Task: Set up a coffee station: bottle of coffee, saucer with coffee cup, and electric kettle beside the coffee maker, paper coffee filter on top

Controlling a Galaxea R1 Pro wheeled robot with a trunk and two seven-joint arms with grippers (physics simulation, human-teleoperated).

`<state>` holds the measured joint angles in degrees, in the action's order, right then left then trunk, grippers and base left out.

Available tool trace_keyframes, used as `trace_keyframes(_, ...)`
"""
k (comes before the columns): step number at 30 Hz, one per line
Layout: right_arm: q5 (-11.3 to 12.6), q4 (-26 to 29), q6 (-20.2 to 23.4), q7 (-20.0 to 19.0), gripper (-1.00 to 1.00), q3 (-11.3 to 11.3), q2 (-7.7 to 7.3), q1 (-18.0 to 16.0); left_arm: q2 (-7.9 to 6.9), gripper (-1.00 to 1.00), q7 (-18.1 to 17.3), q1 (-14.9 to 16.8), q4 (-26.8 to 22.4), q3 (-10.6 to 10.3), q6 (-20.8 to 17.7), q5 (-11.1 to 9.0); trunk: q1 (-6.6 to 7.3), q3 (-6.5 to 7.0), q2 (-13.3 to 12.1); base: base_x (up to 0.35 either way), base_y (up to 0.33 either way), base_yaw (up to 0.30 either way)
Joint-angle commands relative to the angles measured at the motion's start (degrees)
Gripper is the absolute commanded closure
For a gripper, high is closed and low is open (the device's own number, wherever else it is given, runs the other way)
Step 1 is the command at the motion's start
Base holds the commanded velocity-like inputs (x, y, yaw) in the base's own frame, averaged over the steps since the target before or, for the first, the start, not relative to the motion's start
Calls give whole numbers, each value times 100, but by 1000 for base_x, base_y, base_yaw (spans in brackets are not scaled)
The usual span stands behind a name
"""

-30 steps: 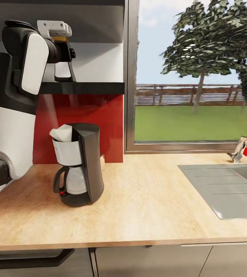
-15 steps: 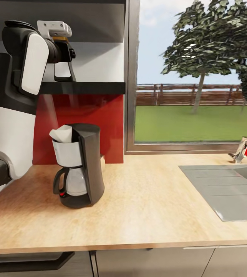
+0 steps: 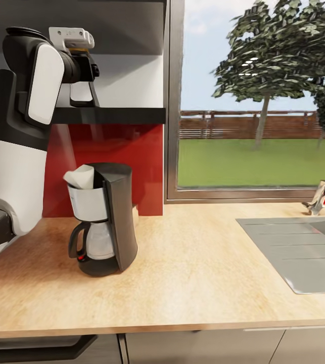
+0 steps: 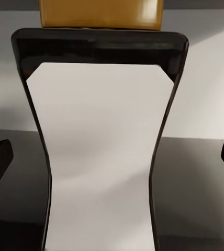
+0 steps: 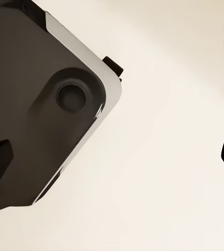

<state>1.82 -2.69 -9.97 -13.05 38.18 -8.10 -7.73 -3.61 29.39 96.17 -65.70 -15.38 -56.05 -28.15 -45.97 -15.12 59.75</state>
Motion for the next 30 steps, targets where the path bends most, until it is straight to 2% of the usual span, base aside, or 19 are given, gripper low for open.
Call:
trace_keyframes(1, 20, -21, -40, -22, -100, 22, 2, -10, -8, -100, 59, 7, -4, -18, -11, -59, -2, -8, 5, 60, 0, 0)
trace_keyframes(30, 20, -21, -41, -22, -100, 22, 1, -10, -12, -100, 58, 7, -1, -18, -11, -59, -2, -8, 5, 31, 11, 0)
